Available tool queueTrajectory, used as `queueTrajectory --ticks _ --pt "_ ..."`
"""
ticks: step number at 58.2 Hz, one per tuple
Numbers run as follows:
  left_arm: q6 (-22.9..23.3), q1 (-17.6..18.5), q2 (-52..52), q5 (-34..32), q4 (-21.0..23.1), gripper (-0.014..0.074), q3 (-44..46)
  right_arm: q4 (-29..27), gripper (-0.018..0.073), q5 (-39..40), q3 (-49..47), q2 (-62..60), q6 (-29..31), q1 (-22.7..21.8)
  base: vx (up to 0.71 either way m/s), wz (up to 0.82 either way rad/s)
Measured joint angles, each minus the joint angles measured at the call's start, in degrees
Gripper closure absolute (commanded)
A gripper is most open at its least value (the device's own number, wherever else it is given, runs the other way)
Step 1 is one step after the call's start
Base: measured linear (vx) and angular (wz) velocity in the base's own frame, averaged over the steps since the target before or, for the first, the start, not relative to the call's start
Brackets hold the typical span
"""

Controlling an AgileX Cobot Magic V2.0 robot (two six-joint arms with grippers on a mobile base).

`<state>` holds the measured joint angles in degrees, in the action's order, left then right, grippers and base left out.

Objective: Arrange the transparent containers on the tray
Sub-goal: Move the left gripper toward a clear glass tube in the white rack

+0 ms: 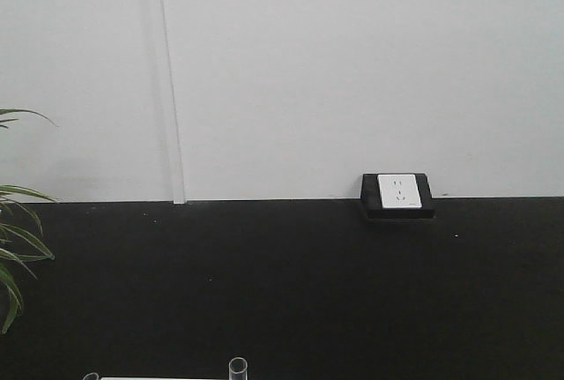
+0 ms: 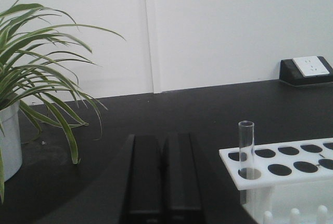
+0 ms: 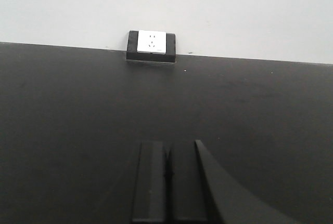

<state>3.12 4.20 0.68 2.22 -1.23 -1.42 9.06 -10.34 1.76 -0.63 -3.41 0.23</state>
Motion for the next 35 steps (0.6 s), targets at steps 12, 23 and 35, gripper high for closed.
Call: queueTrajectory --ticks 12,23,35 --pt "0.0 0.0 0.0 0.0 0.0 0.0603 0.0 0.0 0.0571 0.0 0.0 0.0 0.0 0.0 0.0 0.0" --pt "0.0 0.0 0.0 -1.02 0.0 0.0603 0.0 0.0 0.0571 0.45 0.0 0.0 0.0 0.0 0.0 0.0" --pt "0.0 0.0 0.0 -6.91 0.0 0.0603 0.0 0.0 0.0571 4.34 0.05 0.0 0.0 0.0 0.0 0.0"
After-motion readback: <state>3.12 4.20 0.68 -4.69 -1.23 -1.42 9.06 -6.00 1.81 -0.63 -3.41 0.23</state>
